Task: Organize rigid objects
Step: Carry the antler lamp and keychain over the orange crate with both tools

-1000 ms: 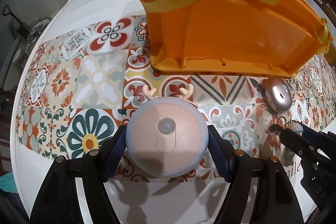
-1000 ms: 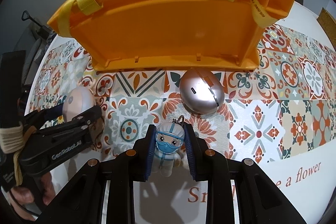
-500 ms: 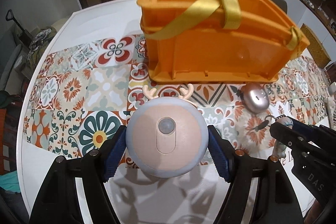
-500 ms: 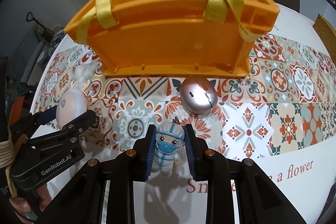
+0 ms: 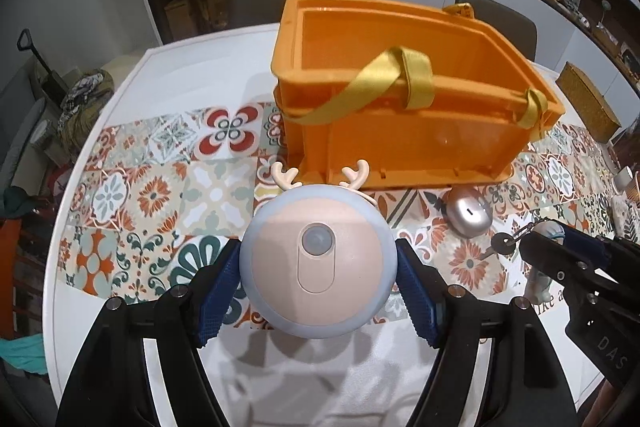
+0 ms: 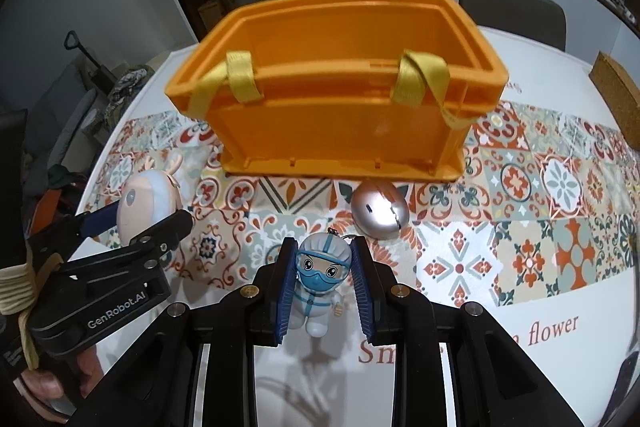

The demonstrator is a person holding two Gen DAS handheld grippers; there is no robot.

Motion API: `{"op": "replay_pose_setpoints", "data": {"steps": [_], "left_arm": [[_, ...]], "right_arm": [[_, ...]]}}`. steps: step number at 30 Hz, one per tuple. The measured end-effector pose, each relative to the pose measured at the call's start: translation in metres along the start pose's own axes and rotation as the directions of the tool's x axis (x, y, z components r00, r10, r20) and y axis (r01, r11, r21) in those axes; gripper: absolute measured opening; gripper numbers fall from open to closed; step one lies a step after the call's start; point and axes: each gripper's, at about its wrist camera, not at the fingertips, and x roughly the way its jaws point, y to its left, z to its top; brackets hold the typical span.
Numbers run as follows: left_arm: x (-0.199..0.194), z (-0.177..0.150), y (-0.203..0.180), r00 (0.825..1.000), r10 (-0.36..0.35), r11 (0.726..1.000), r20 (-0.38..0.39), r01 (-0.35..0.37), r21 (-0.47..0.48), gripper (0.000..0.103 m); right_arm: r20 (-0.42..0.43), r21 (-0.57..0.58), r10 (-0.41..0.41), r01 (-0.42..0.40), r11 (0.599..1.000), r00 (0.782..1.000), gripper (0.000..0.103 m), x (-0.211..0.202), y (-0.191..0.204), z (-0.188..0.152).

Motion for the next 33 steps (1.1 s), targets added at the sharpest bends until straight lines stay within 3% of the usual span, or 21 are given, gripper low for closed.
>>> {"op": "replay_pose_setpoints", "data": {"steps": [23, 26, 33], "left_arm": [[-0.039, 0.058, -0.008, 0.989, -0.033, 0.999, 0.142, 0.028, 0.037, 0.074], [-0.042, 0.066, -0.007, 0.988, -0.068, 0.997, 0.141, 0.064, 0.035, 0.074], [-0.047, 0.084, -0.009, 0.984, -0.079, 0.996, 0.158, 0.072, 0.045, 0.074]], "right_arm": [[0.158, -0.024, -0.008, 0.012, 1.0, 0.987, 0.028, -0.035, 0.008, 0.049], [0.179, -0.029, -0.009, 0.014, 0.999, 0.984, 0.028, -0.039, 0.009, 0.057], [0.205, -0.029, -0.006, 0.012, 0.999, 0.979, 0.028, -0.043, 0.009, 0.074]]}}
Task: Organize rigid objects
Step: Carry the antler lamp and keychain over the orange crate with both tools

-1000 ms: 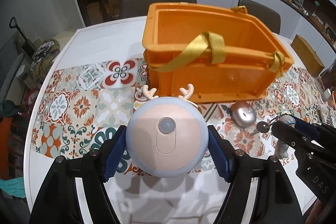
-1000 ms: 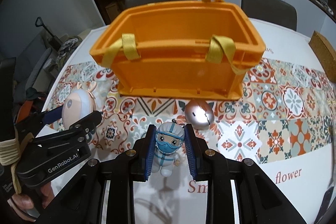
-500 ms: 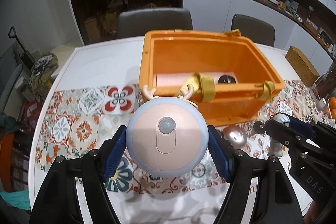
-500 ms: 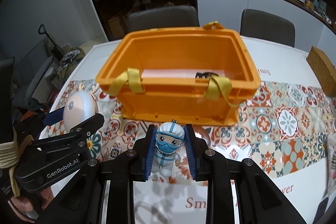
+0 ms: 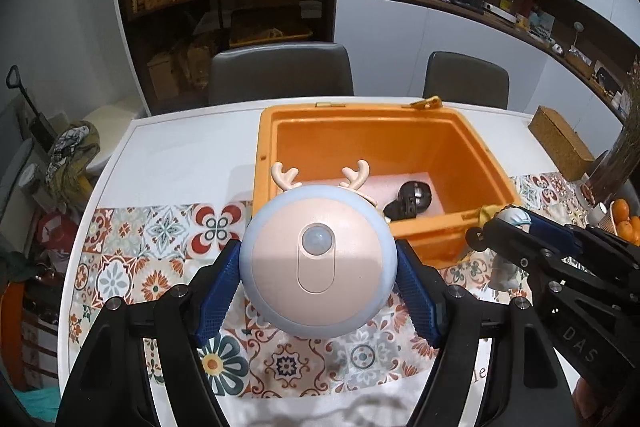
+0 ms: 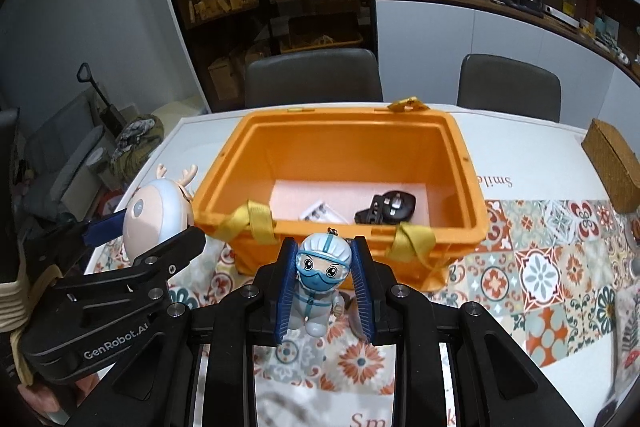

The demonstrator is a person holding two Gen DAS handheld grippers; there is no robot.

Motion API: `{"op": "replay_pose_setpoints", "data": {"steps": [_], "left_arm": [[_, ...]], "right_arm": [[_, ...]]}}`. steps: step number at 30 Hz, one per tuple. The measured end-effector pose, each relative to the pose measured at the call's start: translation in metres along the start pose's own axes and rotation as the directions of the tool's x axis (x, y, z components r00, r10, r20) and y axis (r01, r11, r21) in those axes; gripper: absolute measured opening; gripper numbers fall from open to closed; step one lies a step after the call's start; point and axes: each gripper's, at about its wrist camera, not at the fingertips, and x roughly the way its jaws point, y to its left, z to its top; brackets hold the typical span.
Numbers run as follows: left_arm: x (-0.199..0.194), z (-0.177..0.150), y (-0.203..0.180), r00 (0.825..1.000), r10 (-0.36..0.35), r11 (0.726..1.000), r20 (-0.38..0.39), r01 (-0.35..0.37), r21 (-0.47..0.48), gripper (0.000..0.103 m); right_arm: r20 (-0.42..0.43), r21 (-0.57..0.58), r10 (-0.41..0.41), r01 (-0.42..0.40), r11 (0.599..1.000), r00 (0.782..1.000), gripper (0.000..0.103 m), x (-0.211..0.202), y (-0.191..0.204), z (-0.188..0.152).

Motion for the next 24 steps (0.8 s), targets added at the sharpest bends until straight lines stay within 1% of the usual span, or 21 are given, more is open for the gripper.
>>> {"op": "replay_pose_setpoints", "data": {"steps": [5, 10, 14, 24], "left_arm": [[-0.003, 0.015, -0.003, 0.999, 0.018, 0.999, 0.029, -0.019, 0.026, 0.074], [-0.001, 0.031, -0.003, 0.999, 0.012, 0.999, 0.043, -0.014, 0.034, 0.074], [0.006, 0.045, -0.001, 0.999, 0.0, 1.0, 0.034, -0.001, 0.031, 0.074], [0.031, 0.073, -0.001, 1.0, 0.004, 0.999, 0.004, -0.004, 0.048, 0.074]], "right_arm": [[0.021, 0.003, -0.001, 0.001, 1.0, 1.0, 0.028, 0.0, -0.001, 0.014], [0.047, -0.003, -0.006, 0.006, 1.0, 0.999, 0.028, 0.0, -0.003, 0.032], [0.06, -0.009, -0.016, 0.016, 1.0, 0.998, 0.028, 0.002, -0.005, 0.045], [0.034, 0.0, -0.039, 0.039, 0.999, 0.999, 0.028, 0.026, -0.012, 0.074]]}}
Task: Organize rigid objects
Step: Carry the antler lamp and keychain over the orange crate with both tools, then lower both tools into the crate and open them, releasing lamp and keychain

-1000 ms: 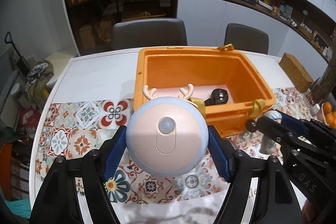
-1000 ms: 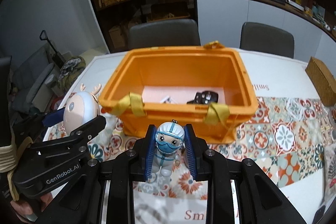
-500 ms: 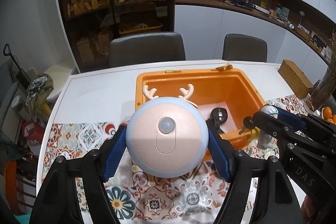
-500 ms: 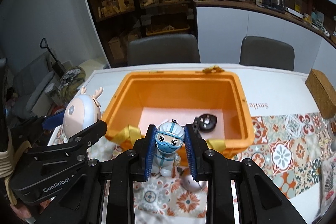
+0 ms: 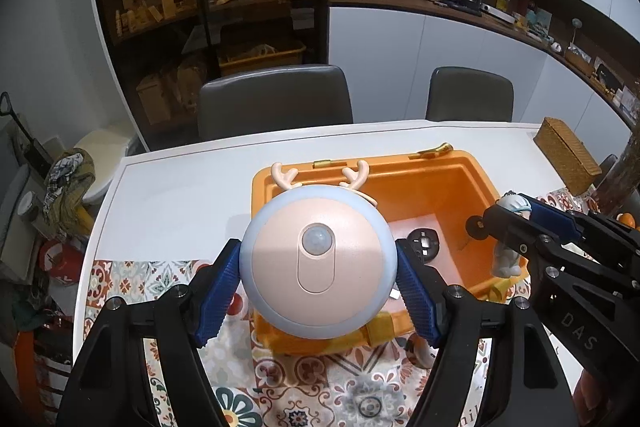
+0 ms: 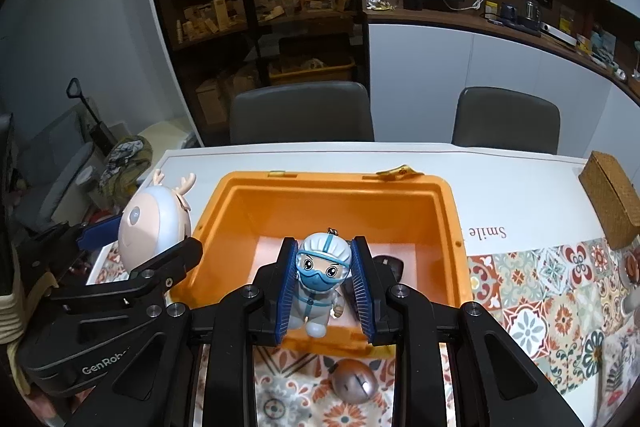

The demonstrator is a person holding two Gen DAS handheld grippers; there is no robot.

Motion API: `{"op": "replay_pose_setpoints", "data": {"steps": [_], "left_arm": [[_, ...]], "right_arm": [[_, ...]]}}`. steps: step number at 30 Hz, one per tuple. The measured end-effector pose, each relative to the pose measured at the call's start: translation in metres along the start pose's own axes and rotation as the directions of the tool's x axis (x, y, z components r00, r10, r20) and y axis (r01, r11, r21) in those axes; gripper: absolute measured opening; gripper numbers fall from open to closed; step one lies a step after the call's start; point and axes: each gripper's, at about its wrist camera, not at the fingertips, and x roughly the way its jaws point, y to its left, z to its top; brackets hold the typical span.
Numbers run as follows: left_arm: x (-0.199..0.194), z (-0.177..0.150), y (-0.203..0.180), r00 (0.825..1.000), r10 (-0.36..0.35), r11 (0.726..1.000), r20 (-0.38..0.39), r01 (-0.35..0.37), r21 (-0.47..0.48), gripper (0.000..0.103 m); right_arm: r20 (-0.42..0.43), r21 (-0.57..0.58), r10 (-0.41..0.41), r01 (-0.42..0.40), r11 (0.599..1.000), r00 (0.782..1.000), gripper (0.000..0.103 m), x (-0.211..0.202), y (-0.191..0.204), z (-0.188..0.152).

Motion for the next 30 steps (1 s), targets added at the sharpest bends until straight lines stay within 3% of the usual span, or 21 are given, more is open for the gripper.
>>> {"op": "replay_pose_setpoints", "data": {"steps": [6, 16, 30], "left_arm": [[0.023, 0.009, -0.001, 0.999, 0.015, 1.0, -0.038, -0.014, 0.015, 0.074], [0.065, 0.003, 0.002, 0.987, -0.019, 1.0, -0.157, 0.018, -0.007, 0.074], [0.093, -0.011, -0.004, 0.966, -0.008, 1.0, -0.259, 0.009, 0.004, 0.075]], "right_arm": [[-0.055, 0.019, -0.004, 0.005, 1.0, 0.998, 0.028, 0.024, -0.007, 0.007], [-0.157, 0.05, -0.007, 0.015, 0.999, 0.988, 0.028, 0.061, -0.018, -0.001], [-0.214, 0.046, -0.022, 0.032, 0.998, 0.977, 0.028, 0.08, -0.021, -0.014]]}}
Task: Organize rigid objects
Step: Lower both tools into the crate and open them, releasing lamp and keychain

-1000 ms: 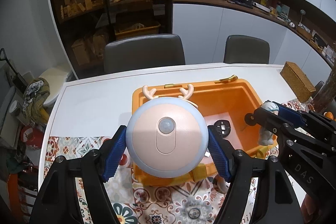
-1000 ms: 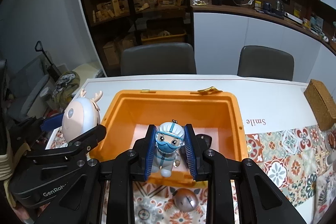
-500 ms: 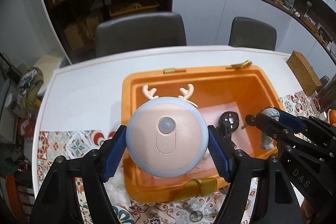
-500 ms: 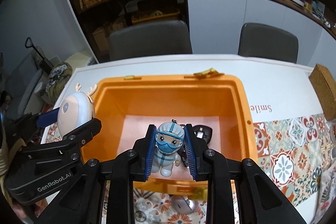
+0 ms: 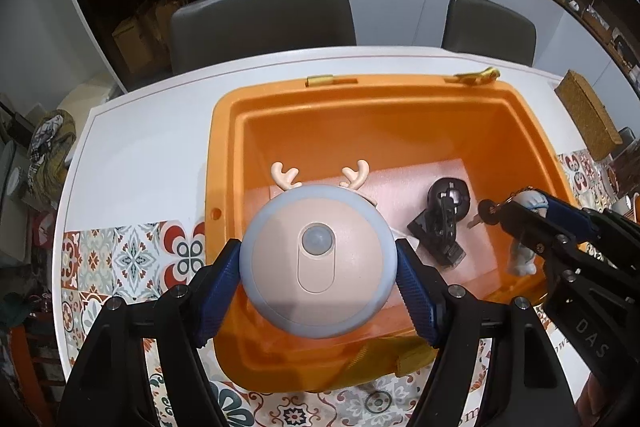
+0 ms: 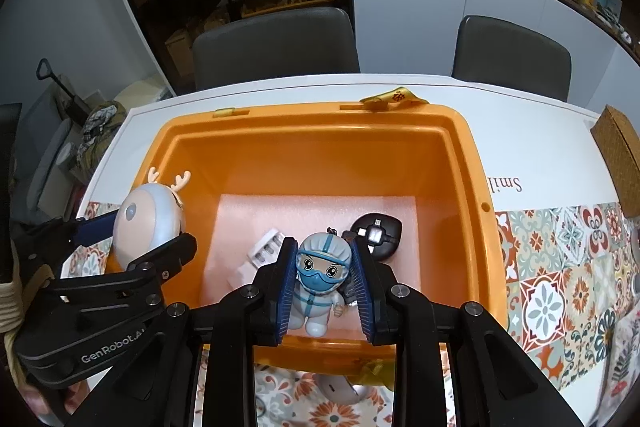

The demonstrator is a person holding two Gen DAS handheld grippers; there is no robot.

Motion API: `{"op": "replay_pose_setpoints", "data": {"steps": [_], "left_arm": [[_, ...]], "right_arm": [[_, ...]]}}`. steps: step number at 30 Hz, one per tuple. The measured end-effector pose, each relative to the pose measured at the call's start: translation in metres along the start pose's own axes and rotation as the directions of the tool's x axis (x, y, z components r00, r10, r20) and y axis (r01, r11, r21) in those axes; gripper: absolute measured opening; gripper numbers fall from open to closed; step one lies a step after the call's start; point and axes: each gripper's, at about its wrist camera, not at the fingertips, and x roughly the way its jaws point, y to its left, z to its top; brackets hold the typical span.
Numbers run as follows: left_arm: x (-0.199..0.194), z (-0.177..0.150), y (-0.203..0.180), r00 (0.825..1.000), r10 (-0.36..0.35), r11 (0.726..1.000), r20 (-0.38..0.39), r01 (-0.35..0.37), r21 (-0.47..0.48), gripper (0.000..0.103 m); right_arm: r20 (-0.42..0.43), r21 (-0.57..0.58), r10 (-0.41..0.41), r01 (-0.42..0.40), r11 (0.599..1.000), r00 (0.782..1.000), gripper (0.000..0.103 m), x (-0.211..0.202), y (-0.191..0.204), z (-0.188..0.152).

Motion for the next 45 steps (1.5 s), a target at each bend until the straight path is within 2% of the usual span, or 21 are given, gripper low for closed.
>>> {"op": "replay_pose_setpoints", "data": {"steps": [7, 15, 18, 20, 21, 22, 24, 28, 32, 45], "left_arm": [[0.007, -0.002, -0.001, 0.999, 0.009, 1.0, -0.036, -0.009, -0.001, 0.075], [-0.016, -0.002, 0.0, 0.999, 0.022, 1.0, 0.024, -0.022, -0.008, 0.077], [-0.026, -0.002, 0.002, 0.997, 0.053, 0.998, 0.057, -0.051, -0.022, 0.086], [-0.031, -0.003, 0.005, 0.994, 0.083, 0.996, 0.075, -0.081, -0.027, 0.087], [-0.032, -0.004, 0.006, 0.993, 0.091, 0.996, 0.08, -0.089, -0.028, 0.087], [-0.033, -0.004, 0.008, 0.992, 0.097, 0.995, 0.08, -0.095, -0.032, 0.087], [-0.036, -0.007, 0.011, 0.992, 0.096, 0.995, 0.077, -0.093, -0.045, 0.087], [-0.042, -0.015, 0.017, 0.991, 0.104, 0.993, 0.085, -0.099, -0.061, 0.088], [-0.051, -0.024, 0.019, 0.988, 0.116, 0.992, 0.106, -0.109, -0.071, 0.094], [-0.071, -0.047, 0.016, 0.989, 0.091, 0.993, 0.12, -0.08, -0.089, 0.095]], "right_arm": [[-0.01, 0.002, -0.001, 0.001, 1.0, 1.0, 0.028, 0.003, -0.002, -0.002], [-0.013, 0.016, 0.0, 0.0, 1.0, 1.0, 0.028, 0.002, -0.005, -0.001], [-0.011, 0.015, 0.002, -0.002, 1.0, 1.0, 0.028, 0.001, -0.004, -0.001], [-0.009, 0.012, 0.002, -0.002, 1.0, 1.0, 0.028, 0.001, -0.004, -0.001], [-0.008, 0.012, 0.007, -0.006, 1.0, 1.0, 0.03, 0.0, -0.003, -0.001], [-0.008, 0.013, 0.01, -0.01, 1.0, 1.0, 0.042, -0.002, -0.003, -0.001], [0.002, 0.018, -0.002, 0.002, 1.0, 1.0, 0.057, -0.004, -0.003, -0.001], [0.016, 0.022, -0.012, 0.012, 1.0, 1.0, 0.057, -0.011, -0.004, -0.004], [0.028, 0.016, -0.016, 0.015, 1.0, 0.999, 0.057, -0.019, -0.003, -0.009], [0.092, -0.004, -0.014, 0.015, 1.0, 0.996, 0.061, -0.055, 0.002, -0.035]]}}
